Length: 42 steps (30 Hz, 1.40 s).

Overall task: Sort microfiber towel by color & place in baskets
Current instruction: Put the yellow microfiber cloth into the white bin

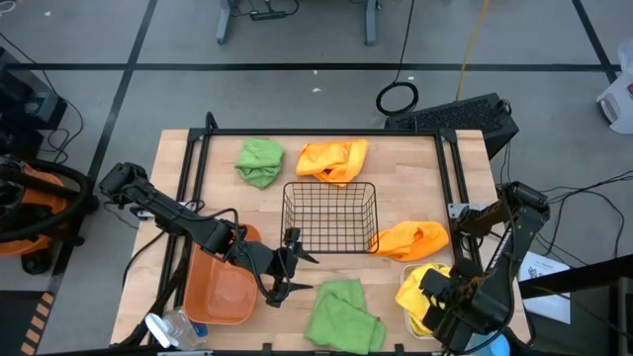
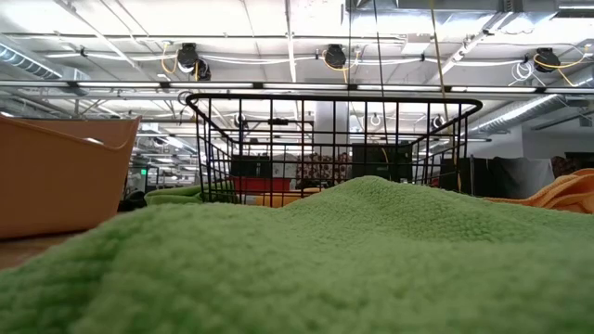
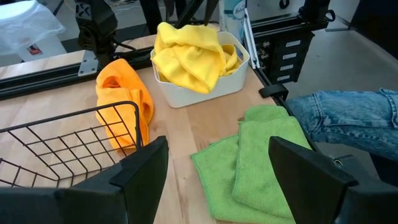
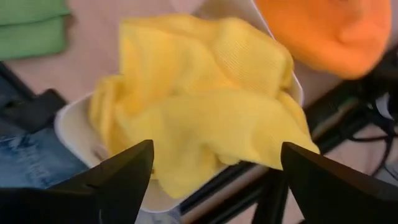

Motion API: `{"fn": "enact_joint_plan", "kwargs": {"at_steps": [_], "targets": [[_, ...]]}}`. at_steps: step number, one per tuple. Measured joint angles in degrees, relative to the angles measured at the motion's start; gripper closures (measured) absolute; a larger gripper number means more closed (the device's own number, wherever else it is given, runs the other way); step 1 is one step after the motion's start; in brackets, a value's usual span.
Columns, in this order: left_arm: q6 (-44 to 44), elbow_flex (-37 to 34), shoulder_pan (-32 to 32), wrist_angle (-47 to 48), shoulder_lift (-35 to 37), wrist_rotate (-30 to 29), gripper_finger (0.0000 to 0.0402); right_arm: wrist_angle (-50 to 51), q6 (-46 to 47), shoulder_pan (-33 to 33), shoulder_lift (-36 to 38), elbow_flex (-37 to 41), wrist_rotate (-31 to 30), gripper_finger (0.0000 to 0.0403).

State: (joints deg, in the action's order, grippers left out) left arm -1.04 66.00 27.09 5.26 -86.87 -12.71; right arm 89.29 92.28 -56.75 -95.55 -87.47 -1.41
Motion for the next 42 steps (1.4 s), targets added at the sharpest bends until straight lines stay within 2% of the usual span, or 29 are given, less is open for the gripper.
{"fn": "enact_joint_plan", "kwargs": {"at_steps": [4, 8, 11, 14, 18, 20, 25, 34, 42], "targets": [[0.0, 0.0, 0.0, 0.0, 0.0, 0.0, 0.0119, -3.5, -2.2, -0.1, -0.1, -0.3, 0.1, 0.0073], [0.0, 0.0, 0.0, 0.0, 0.0, 0.0, 0.0119, -5.5, -4.1, -0.4, -0.3, -0.3, -1.1, 0.0116], [0.0, 0.0, 0.0, 0.0, 0.0, 0.0, 0.0119, -4.4, -4.5, -0.7, -0.9, -0.3, -2.1, 0.0172], [0.0, 0.0, 0.0, 0.0, 0.0, 0.0, 0.0119, -4.1, -4.5, -0.7, -1.3, 0.6, -3.2, 0.0245], [0.0, 0.0, 0.0, 0.0, 0.0, 0.0, 0.0119, -5.9, -5.0, -0.7, -1.3, 5.0, -3.1, 0.0355], [0.0, 0.0, 0.0, 0.1, 0.0, 0.0, 0.0119, -9.2, -6.4, -0.7, -1.3, 8.1, -2.8, 0.0389], [0.0, 0.0, 0.0, 0.3, 0.0, 0.0, 0.0119, -17.3, -6.1, -0.4, -1.4, 16.1, -2.9, 0.0383], [0.0, 0.0, 0.0, 0.3, 0.0, 0.0, 0.0119, -39.6, -7.3, 0.6, -1.1, 31.3, 0.0, 0.0398], [0.0, 0.0, 0.0, 0.6, 0.0, 0.0, 0.0119, -41.6, -7.5, 0.6, -0.4, 32.5, 0.9, 0.0400]]}}
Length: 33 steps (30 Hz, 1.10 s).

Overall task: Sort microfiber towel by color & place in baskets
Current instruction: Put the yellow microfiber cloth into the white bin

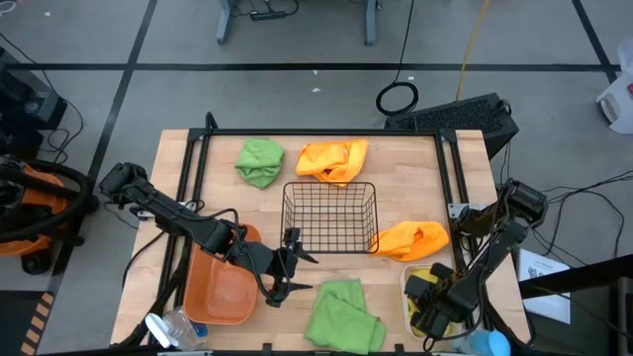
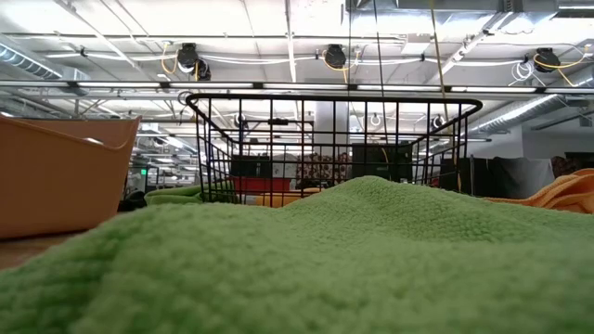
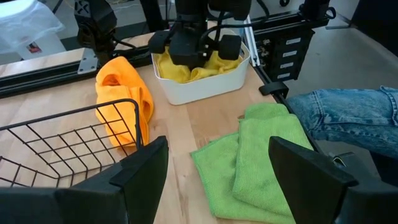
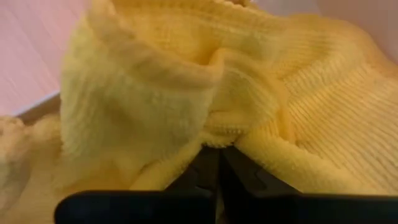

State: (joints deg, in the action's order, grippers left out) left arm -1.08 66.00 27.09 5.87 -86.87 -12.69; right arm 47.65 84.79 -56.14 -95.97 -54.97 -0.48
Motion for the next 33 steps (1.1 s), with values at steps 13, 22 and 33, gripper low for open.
{"fn": "enact_joint_plan", "kwargs": {"at_steps": [13, 22, 33], "targets": [[-0.1, 0.0, 0.0, 0.8, 0.0, 0.0, 0.0119, 15.5, -0.5, -0.1, 1.5, -15.8, -9.9, 0.0402], [-0.1, 0.0, 0.0, 0.7, 0.0, 0.0, 0.0119, 8.4, -3.8, 1.1, -0.4, -11.3, -13.7, 0.0402], [-0.1, 0.0, 0.0, 0.7, 0.0, 0.0, 0.0119, 1.4, 2.6, 0.5, -0.5, -0.9, -7.0, 0.0397]]}}
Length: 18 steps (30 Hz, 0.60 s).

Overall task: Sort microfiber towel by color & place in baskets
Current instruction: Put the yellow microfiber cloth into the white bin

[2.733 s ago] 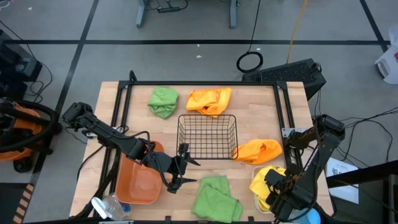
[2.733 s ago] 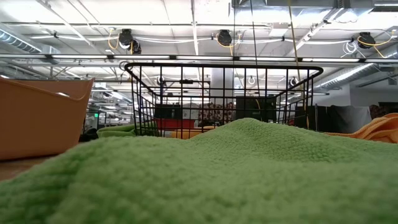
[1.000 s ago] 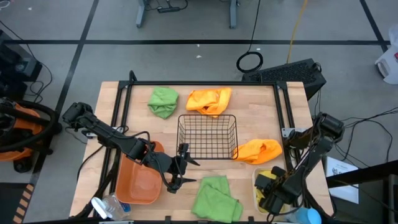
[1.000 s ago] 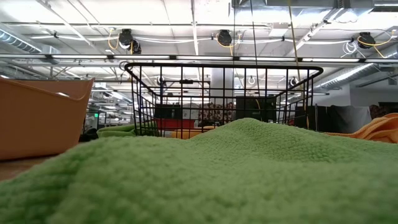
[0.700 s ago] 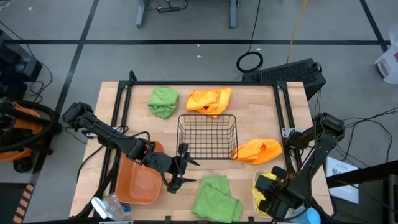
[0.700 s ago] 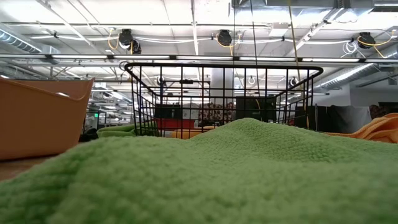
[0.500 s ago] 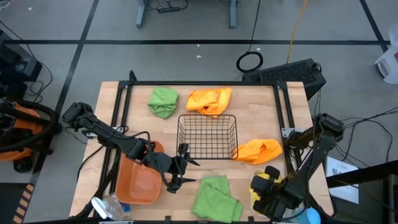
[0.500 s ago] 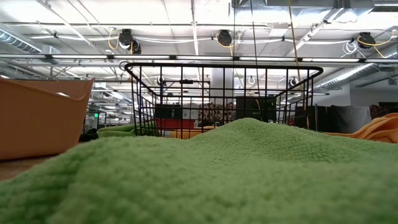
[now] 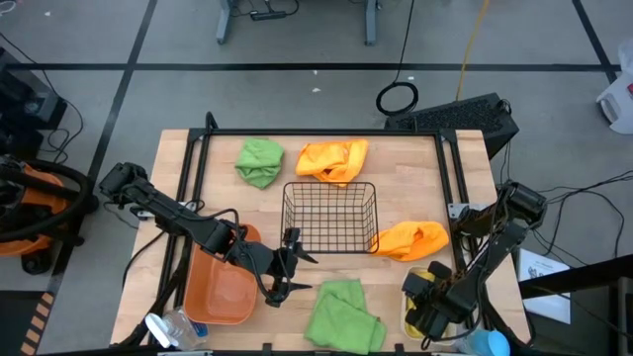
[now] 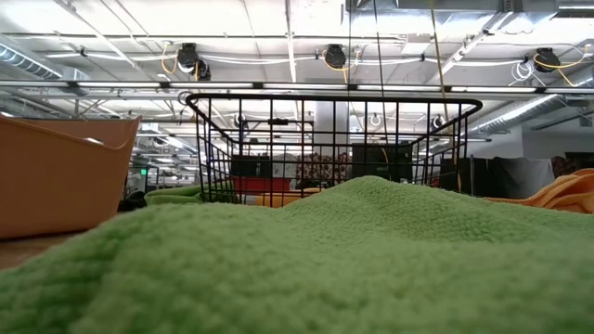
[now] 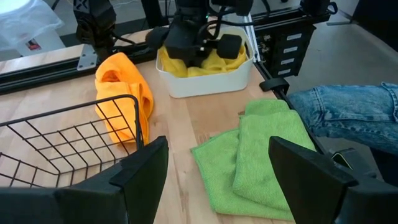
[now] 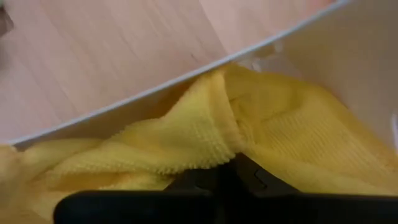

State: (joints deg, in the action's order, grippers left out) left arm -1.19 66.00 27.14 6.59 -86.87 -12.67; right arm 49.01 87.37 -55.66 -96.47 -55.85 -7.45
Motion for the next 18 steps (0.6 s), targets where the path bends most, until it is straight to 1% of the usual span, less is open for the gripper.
{"fn": "enact_joint_plan", "kwargs": {"at_steps": [3, 6, 13, 18], "targets": [[0.0, 0.0, 0.0, 0.0, 0.0, 0.0, 0.0119, -0.6, 0.0, 0.0, 0.0, -0.5, -0.1, 0.0382], [0.0, 0.0, 0.0, 0.0, 0.0, 0.0, 0.0119, 1.6, -0.5, 0.0, 0.0, -3.5, 0.0, 0.0356], [0.0, 0.0, 0.0, 0.0, 0.0, 0.0, 0.0119, 14.4, -1.0, 0.0, 0.1, -14.9, 0.1, 0.0281], [0.0, 0.0, 0.0, 0.0, 0.0, 0.0, 0.0119, 22.4, -0.6, 0.0, 0.2, -22.3, 0.2, 0.0238]]}}
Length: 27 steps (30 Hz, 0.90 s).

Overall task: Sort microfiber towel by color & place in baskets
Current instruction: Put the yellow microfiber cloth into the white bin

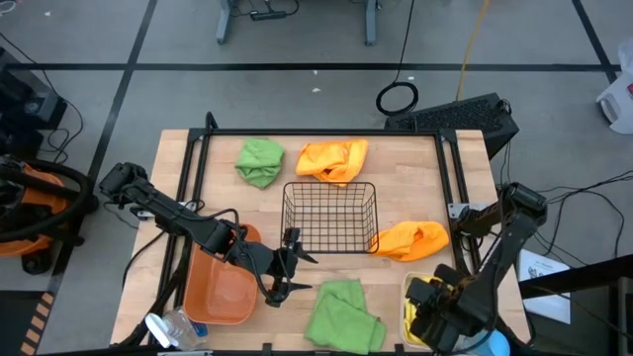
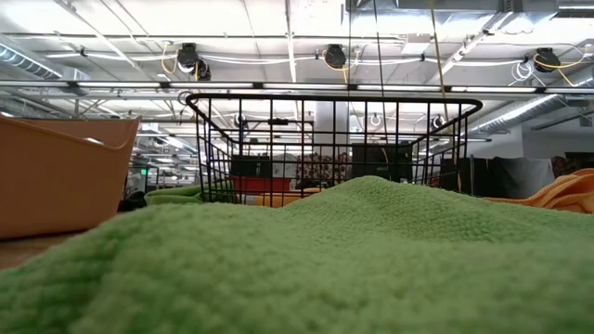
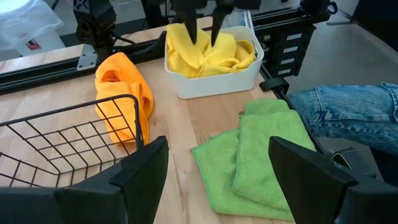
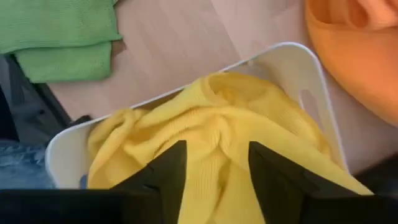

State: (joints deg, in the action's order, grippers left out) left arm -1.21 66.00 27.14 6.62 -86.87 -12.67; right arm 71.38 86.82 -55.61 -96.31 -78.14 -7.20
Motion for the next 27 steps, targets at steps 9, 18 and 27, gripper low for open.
{"fn": "enact_joint_plan", "kwargs": {"at_steps": [9, 18, 27], "targets": [[0.0, 0.0, 0.0, 0.4, 0.0, 0.0, 0.0119, 18.9, 4.5, -0.4, 0.1, -2.9, 7.0, 0.0239], [0.0, 0.0, 0.0, 0.4, 0.0, 0.0, 0.0119, 4.8, 4.1, -0.4, 0.1, 10.3, 7.5, 0.0390], [0.0, 0.0, 0.0, 0.4, 0.0, 0.0, 0.0119, -16.6, 4.6, -0.2, 0.2, 24.3, 7.3, 0.0395]]}}
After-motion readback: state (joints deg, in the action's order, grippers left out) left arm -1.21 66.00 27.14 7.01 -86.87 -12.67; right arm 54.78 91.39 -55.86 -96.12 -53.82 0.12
